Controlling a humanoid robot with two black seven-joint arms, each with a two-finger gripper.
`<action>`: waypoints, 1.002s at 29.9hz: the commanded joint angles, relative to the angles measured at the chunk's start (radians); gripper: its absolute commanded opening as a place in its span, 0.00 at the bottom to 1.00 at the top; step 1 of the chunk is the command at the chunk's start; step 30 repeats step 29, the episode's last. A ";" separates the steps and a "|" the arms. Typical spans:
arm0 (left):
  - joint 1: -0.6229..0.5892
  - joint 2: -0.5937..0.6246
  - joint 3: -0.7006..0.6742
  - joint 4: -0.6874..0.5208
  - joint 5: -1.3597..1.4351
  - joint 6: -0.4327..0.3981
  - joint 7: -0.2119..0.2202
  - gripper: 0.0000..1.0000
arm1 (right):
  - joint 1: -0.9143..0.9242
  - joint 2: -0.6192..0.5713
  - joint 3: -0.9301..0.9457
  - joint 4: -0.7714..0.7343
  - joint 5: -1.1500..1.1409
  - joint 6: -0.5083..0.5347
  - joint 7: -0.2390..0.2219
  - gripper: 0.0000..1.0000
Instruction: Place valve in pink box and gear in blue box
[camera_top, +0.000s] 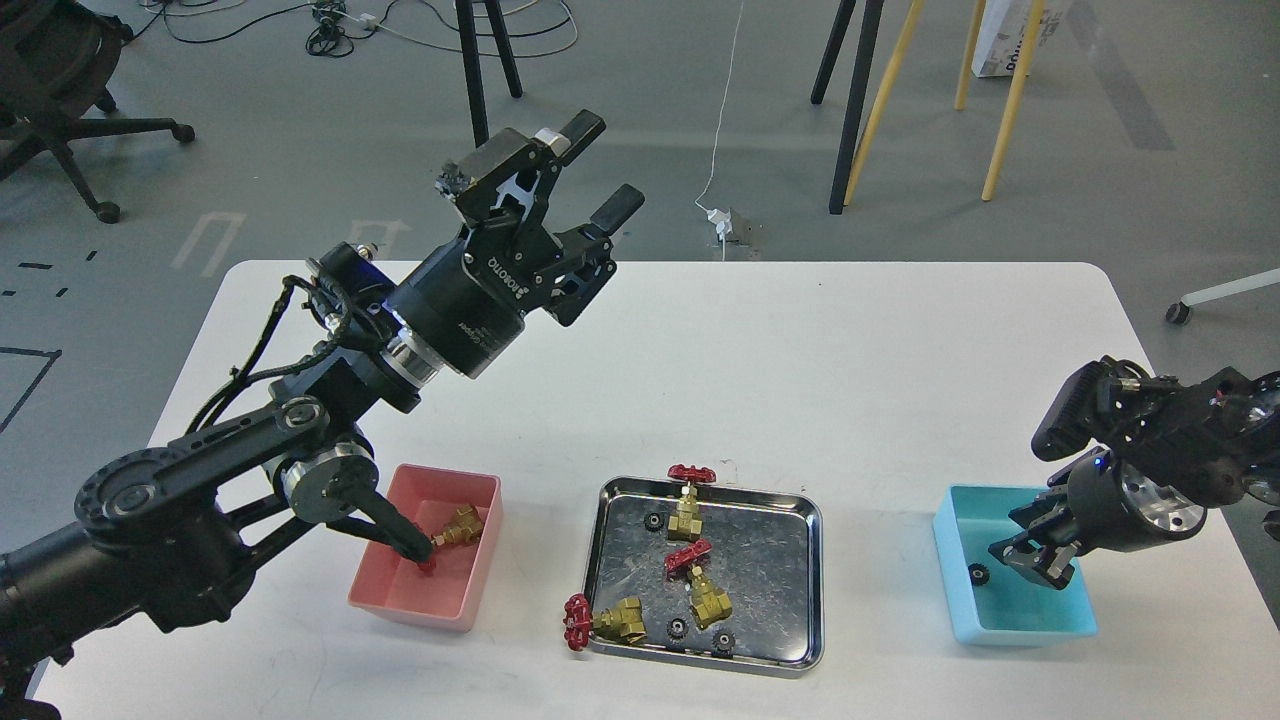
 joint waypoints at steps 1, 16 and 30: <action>0.004 0.002 -0.001 0.000 0.000 0.000 0.000 0.71 | -0.003 -0.004 0.069 -0.004 0.094 0.000 -0.044 0.99; -0.230 0.112 -0.057 0.400 -0.333 -0.366 0.000 0.75 | -0.022 0.181 0.608 -0.415 1.802 0.000 -0.035 0.99; -0.180 -0.037 -0.066 0.759 -0.448 -0.366 0.000 0.83 | -0.268 0.529 0.850 -0.759 2.099 0.000 0.022 0.99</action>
